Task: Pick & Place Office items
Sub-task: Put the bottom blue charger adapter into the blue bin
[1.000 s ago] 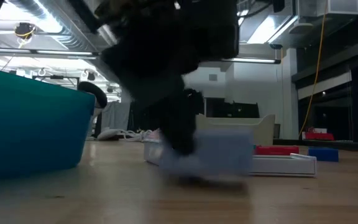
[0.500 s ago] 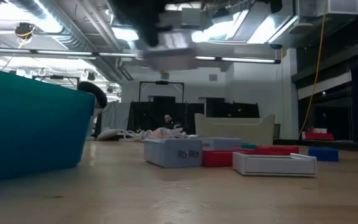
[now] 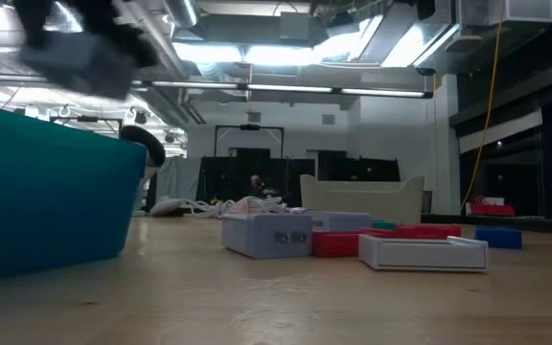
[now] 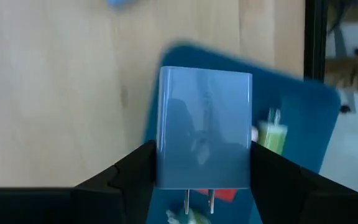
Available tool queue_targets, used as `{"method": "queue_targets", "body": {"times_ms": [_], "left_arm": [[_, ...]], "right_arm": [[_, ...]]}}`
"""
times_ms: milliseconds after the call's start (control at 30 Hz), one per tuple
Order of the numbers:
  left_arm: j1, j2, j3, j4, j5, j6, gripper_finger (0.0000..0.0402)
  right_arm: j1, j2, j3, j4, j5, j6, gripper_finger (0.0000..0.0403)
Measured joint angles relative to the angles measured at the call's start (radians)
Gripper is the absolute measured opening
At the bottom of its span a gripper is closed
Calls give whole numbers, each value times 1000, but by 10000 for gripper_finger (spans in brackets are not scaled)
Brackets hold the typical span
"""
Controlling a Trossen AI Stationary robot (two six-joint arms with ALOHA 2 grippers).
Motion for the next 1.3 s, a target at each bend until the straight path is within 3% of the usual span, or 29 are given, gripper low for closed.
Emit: {"method": "queue_targets", "body": {"times_ms": [300,467,567,667,933,1133,1300], "left_arm": [[-101,-4,-252,210,33,-129,212],[-66,-4,-296,233,-72,-148,212],[-41,-4,-297,243,-155,-112,212],[-16,-4,-297,283,-172,-79,213],[-12,-4,-296,287,-123,-78,328],[7,-16,-264,271,-112,-47,331],[74,-23,-126,170,-172,85,321]], "right_arm": [[0,0,0,0,-4,0,257],[0,0,0,0,-5,12,257],[0,0,0,1,-5,16,257],[0,0,0,3,-5,27,257],[0,0,0,3,-8,31,257],[0,0,0,13,-14,30,257],[0,0,0,42,-38,27,257]]}}
